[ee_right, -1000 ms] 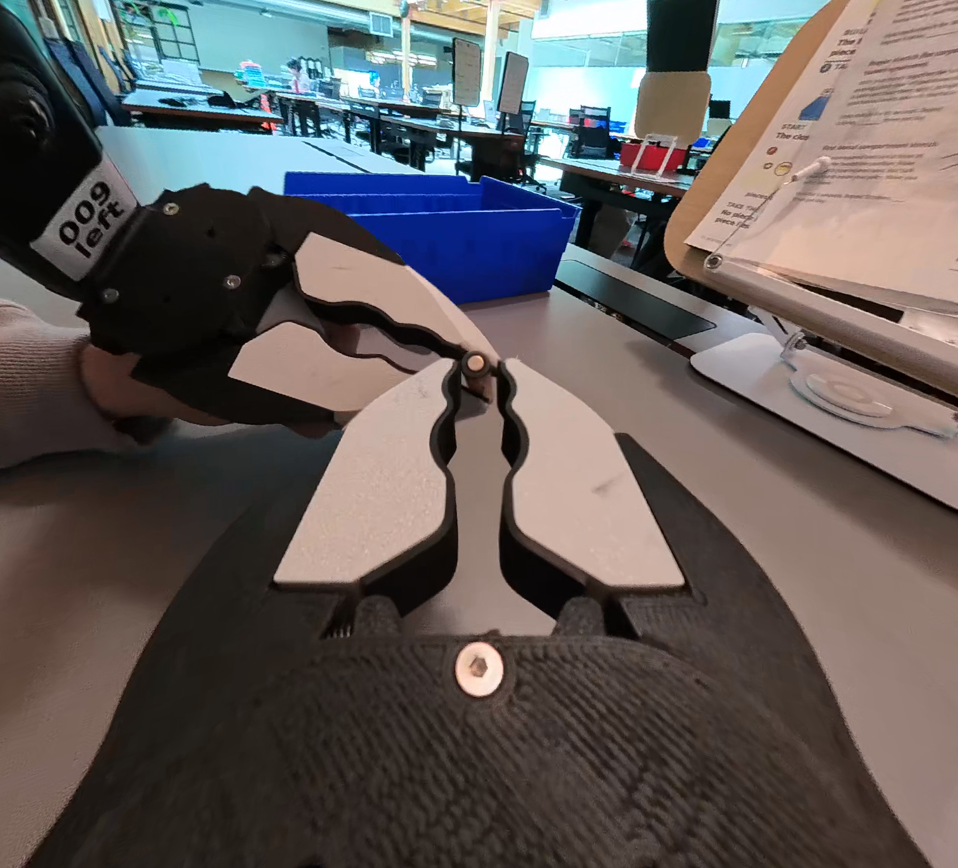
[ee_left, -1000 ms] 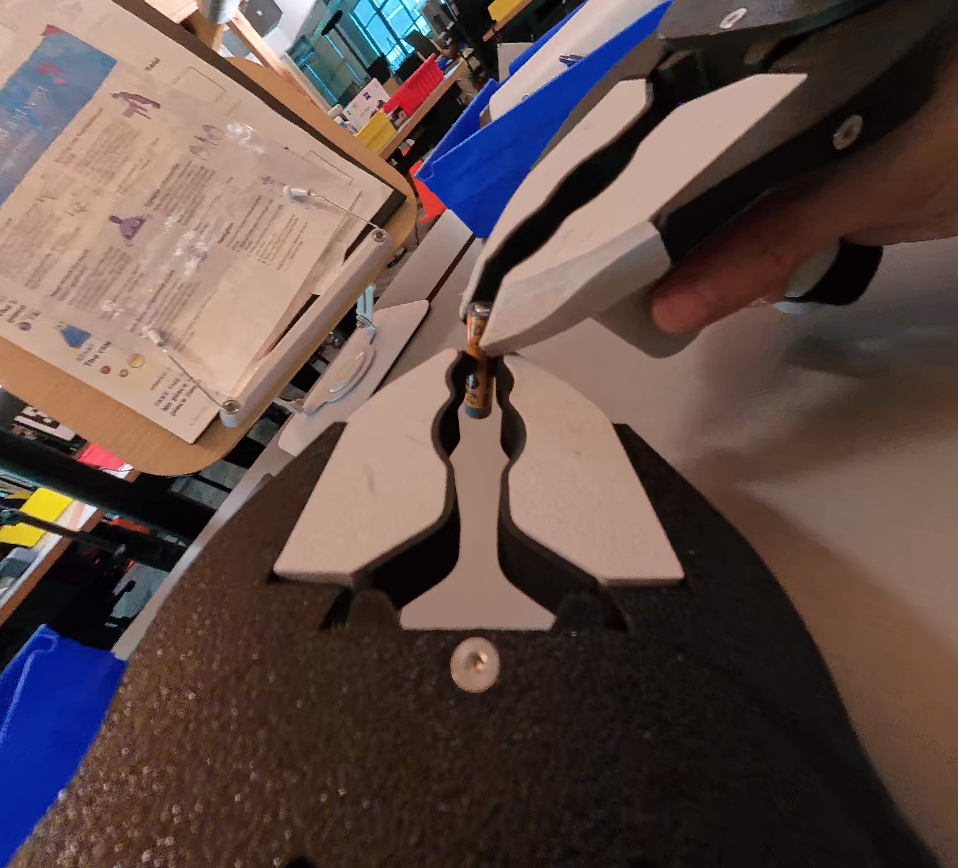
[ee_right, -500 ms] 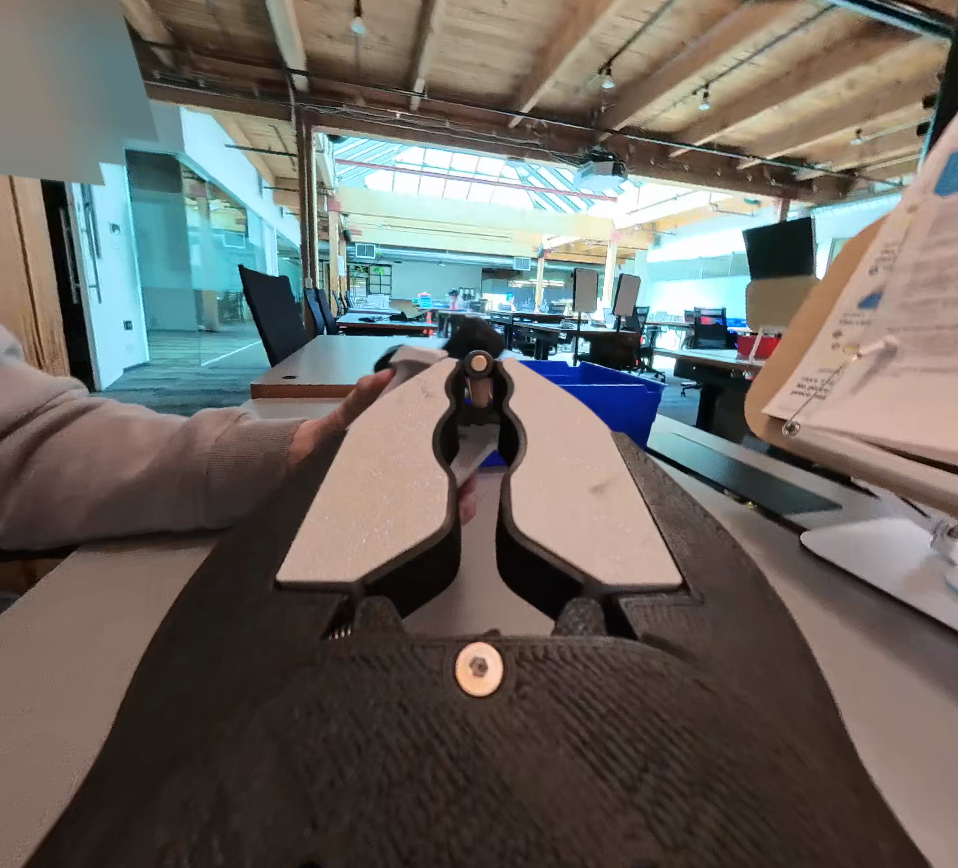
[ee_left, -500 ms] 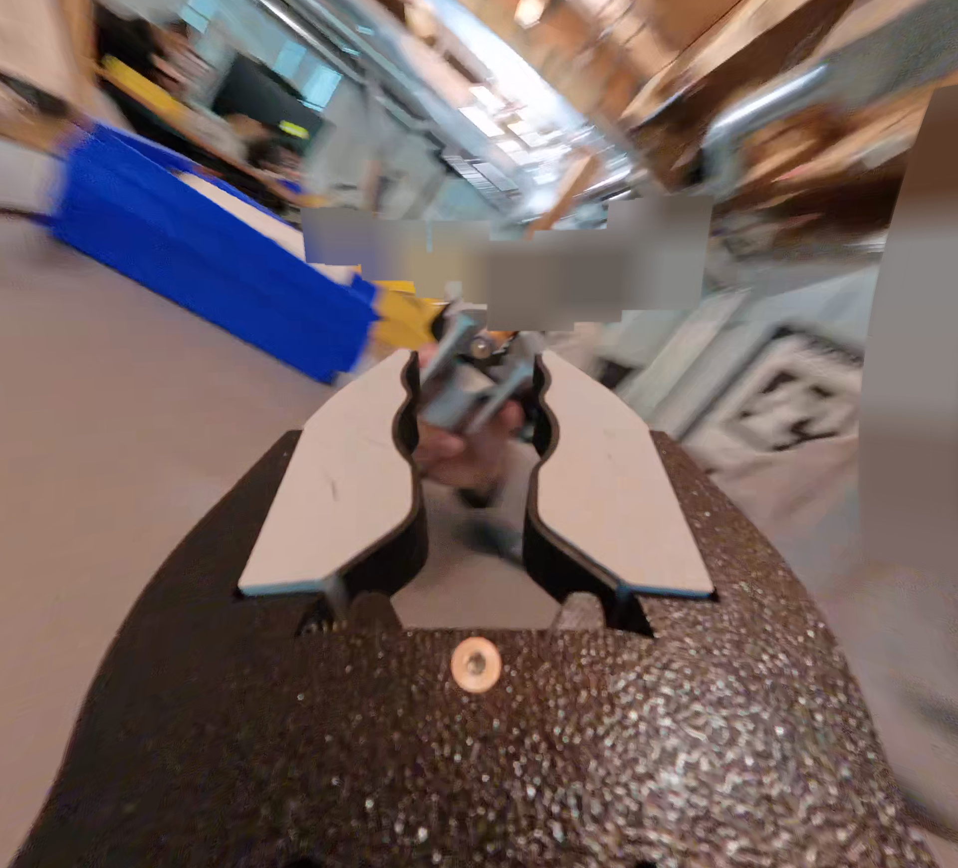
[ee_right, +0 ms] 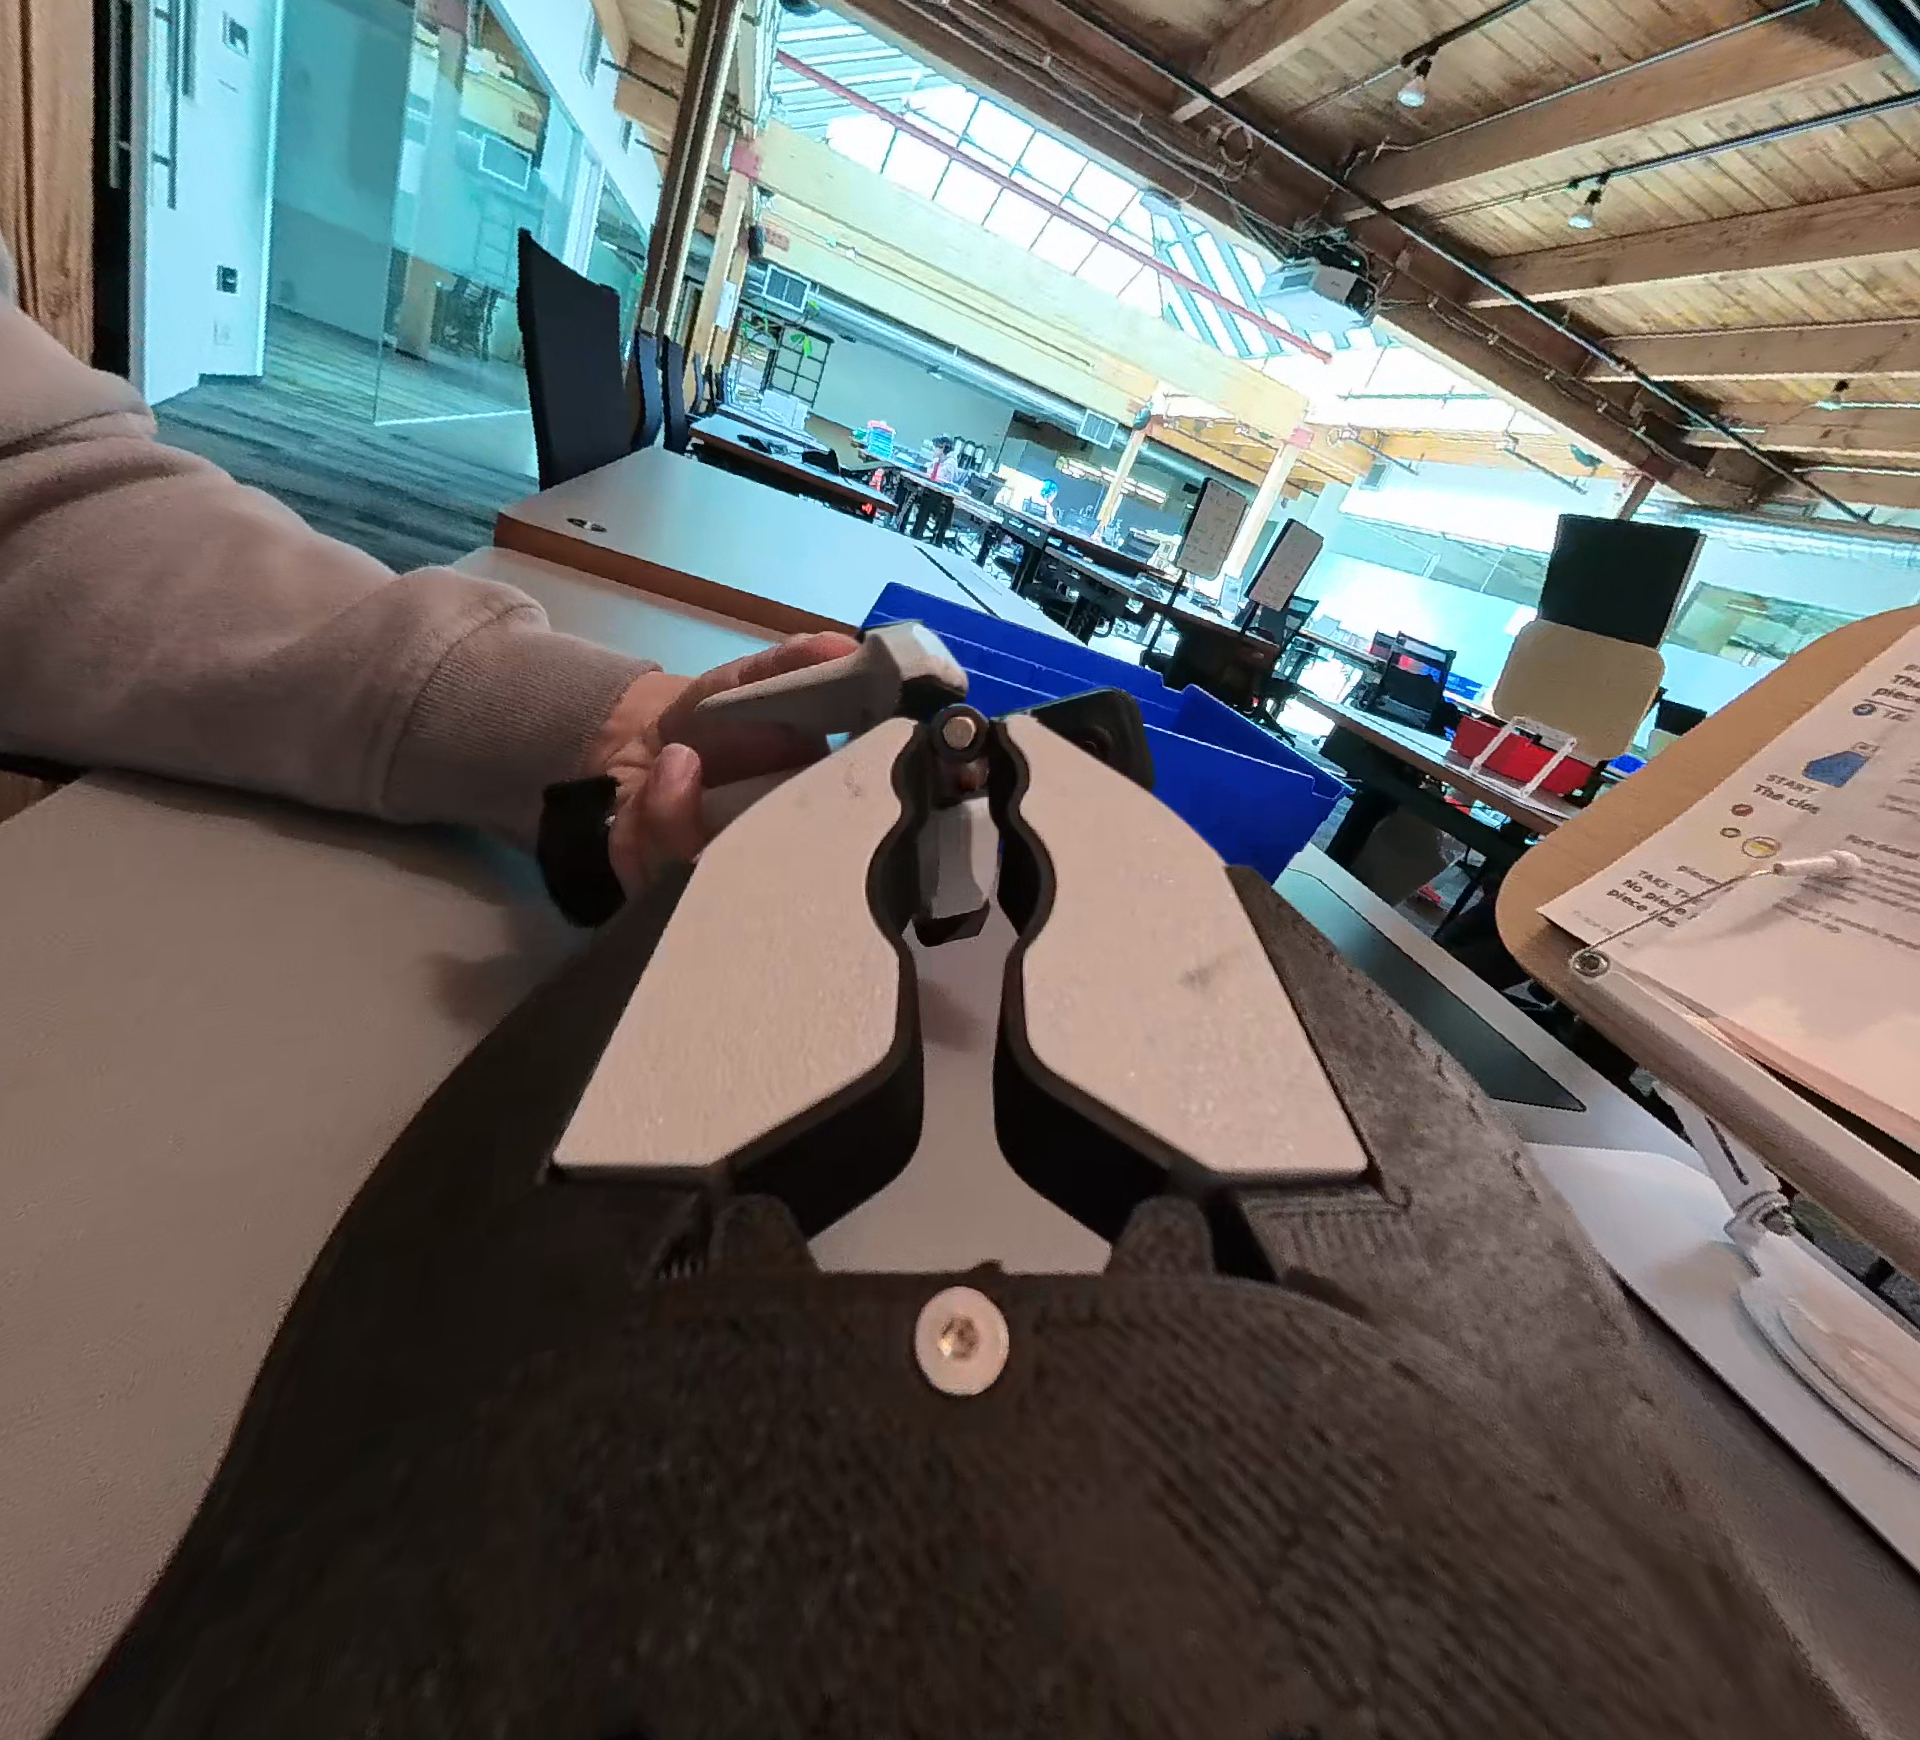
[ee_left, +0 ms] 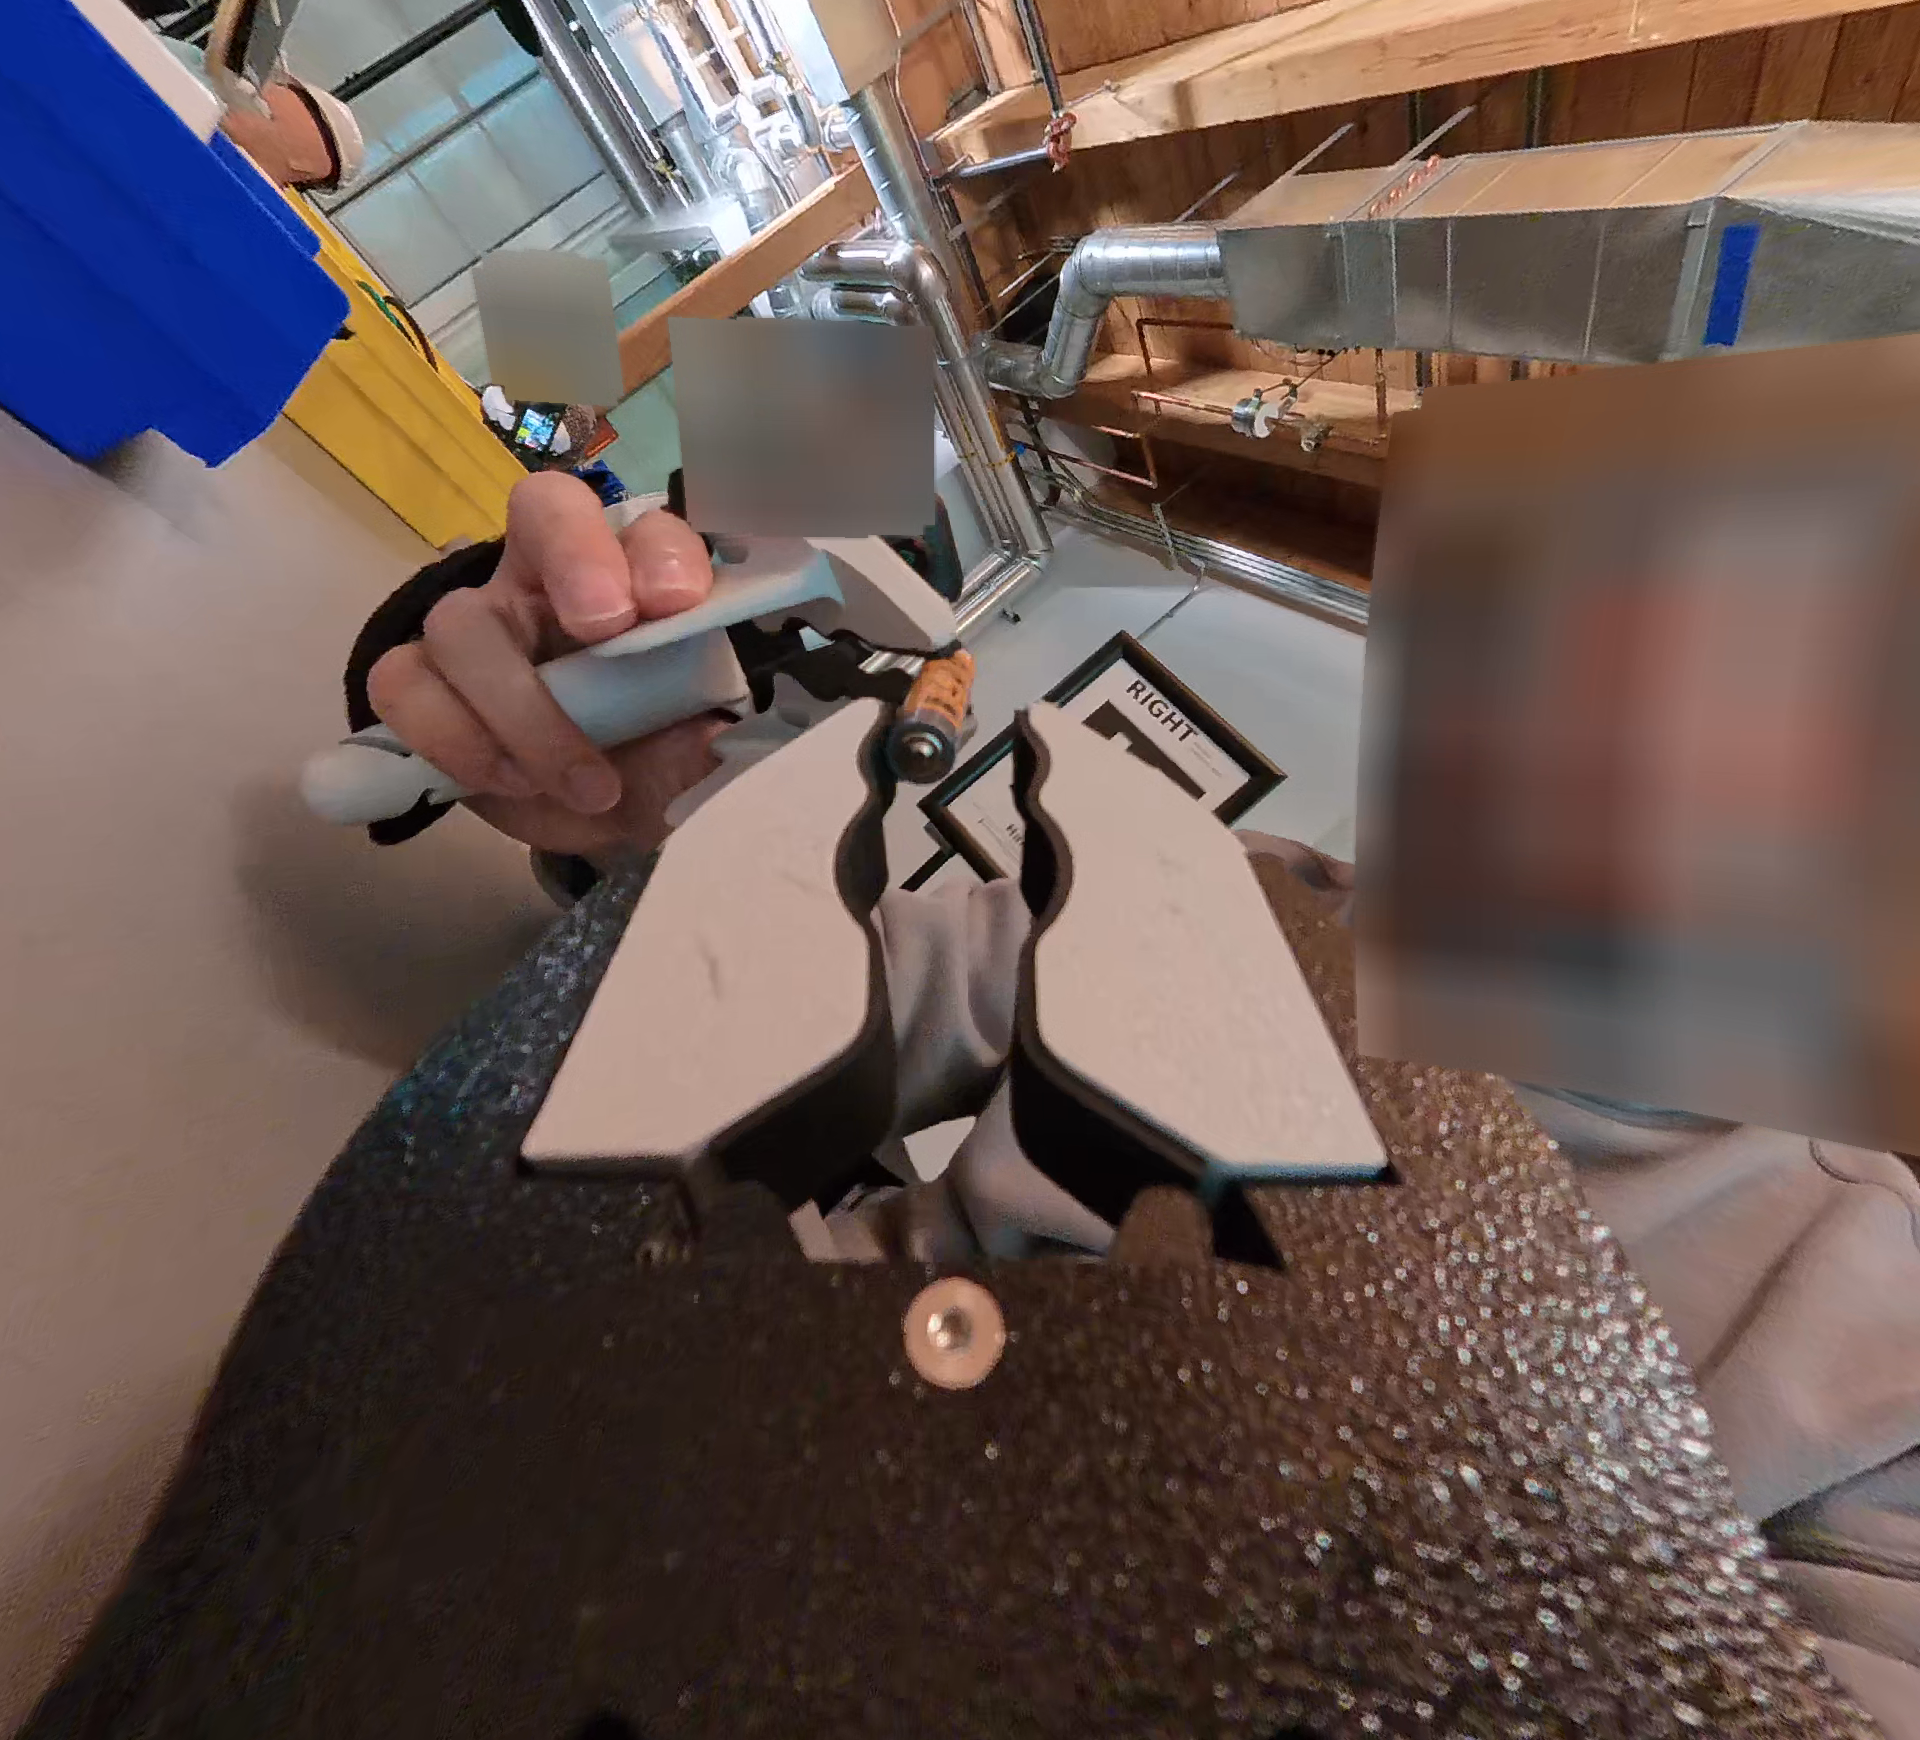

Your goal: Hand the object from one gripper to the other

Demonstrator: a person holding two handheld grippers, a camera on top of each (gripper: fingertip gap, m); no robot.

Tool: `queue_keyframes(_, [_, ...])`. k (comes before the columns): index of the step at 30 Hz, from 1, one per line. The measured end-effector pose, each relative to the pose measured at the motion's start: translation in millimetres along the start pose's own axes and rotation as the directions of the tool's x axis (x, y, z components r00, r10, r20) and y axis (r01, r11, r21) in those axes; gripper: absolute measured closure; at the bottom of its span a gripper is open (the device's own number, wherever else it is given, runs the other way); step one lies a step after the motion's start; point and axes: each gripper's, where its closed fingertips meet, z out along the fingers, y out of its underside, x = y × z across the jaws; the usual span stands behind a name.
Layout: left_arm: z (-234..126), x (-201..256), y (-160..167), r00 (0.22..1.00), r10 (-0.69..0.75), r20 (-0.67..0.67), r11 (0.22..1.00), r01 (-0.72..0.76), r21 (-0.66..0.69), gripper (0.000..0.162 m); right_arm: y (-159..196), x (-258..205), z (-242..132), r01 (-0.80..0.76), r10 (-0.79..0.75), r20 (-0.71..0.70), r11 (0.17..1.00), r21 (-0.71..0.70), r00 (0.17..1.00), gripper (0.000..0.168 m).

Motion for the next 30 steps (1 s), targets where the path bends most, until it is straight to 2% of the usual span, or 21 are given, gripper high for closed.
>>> queue_keyframes(2, [-1, -1, 0, 1.000, -0.023, -0.001, 1.000, 0.023, 0.002, 0.142, 1, 0, 0, 0.003, -0.003, 0.005, 1.000, -0.011, 1.000, 0.158])
queue_keyframes(4, [-2, -4, 1, 1.000, -0.006, 0.024, 1.000, 0.006, -0.008, 0.151, 3, -2, 0, 0.009, -0.009, 0.013, 1.000, -0.022, 1.000, 0.158])
queue_keyframes(6, [-4, -6, -1, 0.999, 0.021, 0.050, 1.000, -0.021, -0.001, 0.152, 6, 1, 0, 0.016, -0.017, -0.003, 0.999, -0.045, 1.000, 0.158])
queue_keyframes(9, [-9, -17, -6, 0.971, 0.155, 0.180, 0.988, -0.154, -0.019, 0.152, 19, 8, -2, 0.015, -0.021, -0.054, 0.993, -0.120, 0.998, 0.157])
queue_keyframes(11, [-15, -27, -11, 0.911, 0.281, 0.302, 0.959, -0.278, -0.056, 0.152, 21, 16, -3, -0.052, 0.038, -0.113, 0.992, -0.117, 0.993, 0.143])
queue_keyframes(13, [-23, -33, -17, 0.787, 0.474, 0.395, 0.877, -0.461, -0.134, 0.152, 28, 24, -2, -0.295, 0.279, -0.142, 0.950, -0.107, 0.950, 0.128])
queue_keyframes(14, [-26, -34, -21, 0.700, 0.570, 0.430, 0.814, -0.551, -0.183, 0.152, 34, 28, -2, -0.443, 0.425, -0.155, 0.891, -0.104, 0.892, 0.114])
queue_keyframes(15, [-29, -34, -24, 0.597, 0.663, 0.451, 0.734, -0.637, -0.236, 0.152, 40, 29, -2, -0.579, 0.562, -0.149, 0.809, -0.105, 0.813, 0.108])
queue_keyframes(17, [-30, -30, -27, 0.376, 0.822, 0.428, 0.533, -0.772, -0.347, 0.152, 48, 26, -3, -0.798, 0.791, -0.105, 0.597, -0.082, 0.603, 0.099])
queue_keyframes(19, [-27, -27, -23, 0.200, 0.911, 0.361, 0.355, -0.826, -0.438, 0.152, 48, 23, -2, -0.917, 0.918, -0.014, 0.395, -0.048, 0.396, 0.109])
queue_keyframes(21, [-21, -28, -15, 0.111, 0.951, 0.287, 0.246, -0.833, -0.495, 0.152, 42, 18, -1, -0.960, 0.959, 0.076, 0.277, -0.043, 0.273, 0.118])
queue_keyframes(23, [-18, -32, -9, 0.061, 0.970, 0.237, 0.181, -0.828, -0.531, 0.152, 42, 10, 1, -0.963, 0.965, 0.096, 0.254, -0.089, 0.245, 0.124])
queue_keyframes(25, [-18, -35, -6, 0.027, 0.977, 0.211, 0.143, -0.820, -0.554, 0.152, 44, 3, 2, -0.952, 0.960, 0.088, 0.277, -0.128, 0.267, 0.126])
queue_keyframes(26, [-18, -37, -4, 0.019, 0.980, 0.197, 0.129, -0.814, -0.566, 0.152, 43, 2, 3, -0.949, 0.957, 0.095, 0.285, -0.135, 0.273, 0.131])
queue_keyframes(27, [-18, -38, -3, 0.013, 0.982, 0.191, 0.122, -0.808, -0.576, 0.152, 40, 0, 2, -0.946, 0.954, 0.118, 0.290, -0.142, 0.275, 0.149])
queue_keyframes(28, [-19, -39, -4, -0.001, 0.981, 0.194, 0.115, -0.803, -0.585, 0.152, 37, 0, 2, -0.946, 0.952, 0.137, 0.292, -0.142, 0.273, 0.156])
queue_keyframes(30, [-19, -39, -3, 0.000, 0.982, 0.190, 0.114, -0.803, -0.586, 0.152, 37, -2, 2, -0.934, 0.943, 0.141, 0.322, -0.158, 0.301, 0.156])
